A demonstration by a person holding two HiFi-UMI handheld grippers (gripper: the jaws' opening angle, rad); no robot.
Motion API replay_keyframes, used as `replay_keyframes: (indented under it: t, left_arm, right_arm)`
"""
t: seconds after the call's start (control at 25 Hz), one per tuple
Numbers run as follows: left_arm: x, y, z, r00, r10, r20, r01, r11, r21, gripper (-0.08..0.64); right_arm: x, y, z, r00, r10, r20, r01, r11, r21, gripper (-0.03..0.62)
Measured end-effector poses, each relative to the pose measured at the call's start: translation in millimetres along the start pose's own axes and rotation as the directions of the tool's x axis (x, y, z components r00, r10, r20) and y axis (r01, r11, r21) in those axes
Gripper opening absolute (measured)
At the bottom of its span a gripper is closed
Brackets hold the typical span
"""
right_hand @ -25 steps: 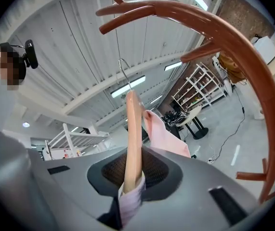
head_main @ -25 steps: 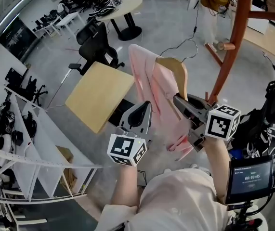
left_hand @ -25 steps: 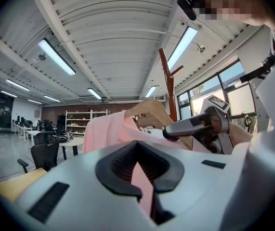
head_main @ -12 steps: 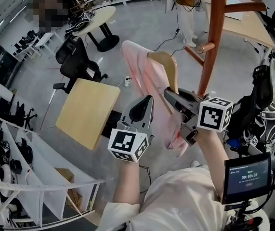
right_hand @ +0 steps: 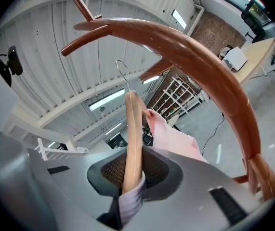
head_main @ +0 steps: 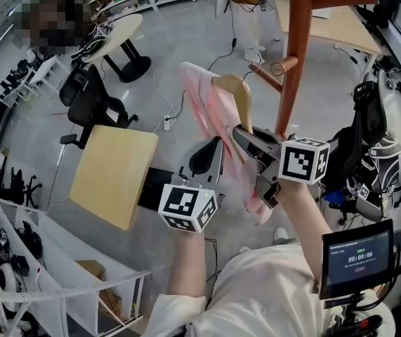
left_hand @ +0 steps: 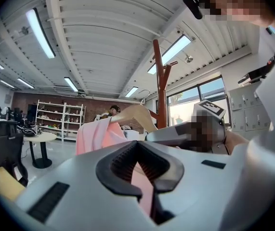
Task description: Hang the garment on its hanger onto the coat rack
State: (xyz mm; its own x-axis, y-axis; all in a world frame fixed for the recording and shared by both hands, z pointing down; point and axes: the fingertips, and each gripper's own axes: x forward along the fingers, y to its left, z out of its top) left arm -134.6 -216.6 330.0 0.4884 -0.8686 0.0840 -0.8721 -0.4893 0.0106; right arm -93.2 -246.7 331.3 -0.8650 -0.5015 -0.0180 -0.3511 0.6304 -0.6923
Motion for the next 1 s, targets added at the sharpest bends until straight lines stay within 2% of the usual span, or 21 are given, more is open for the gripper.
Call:
replay_keyframes:
  t: [0.48,1.0]
  left_arm:
    - [21.0,-11.9,-21.9,0.998,-0.052,-0.025,0.051,0.998,-0.04,0.005]
    - [25.7,-15.1,-29.0,0.997,-0.066,-0.034,0.064,0.996,-0.06,0.005]
  right_arm:
    - [-1.0,-30.6,-9.1,0.997,-0.073,-0.017,0.073,0.996,0.051,0.058]
    - [-0.1,-34.8,-21.9,0.995,-0.095,-0.042,0.099,0.991,0.094,0.058]
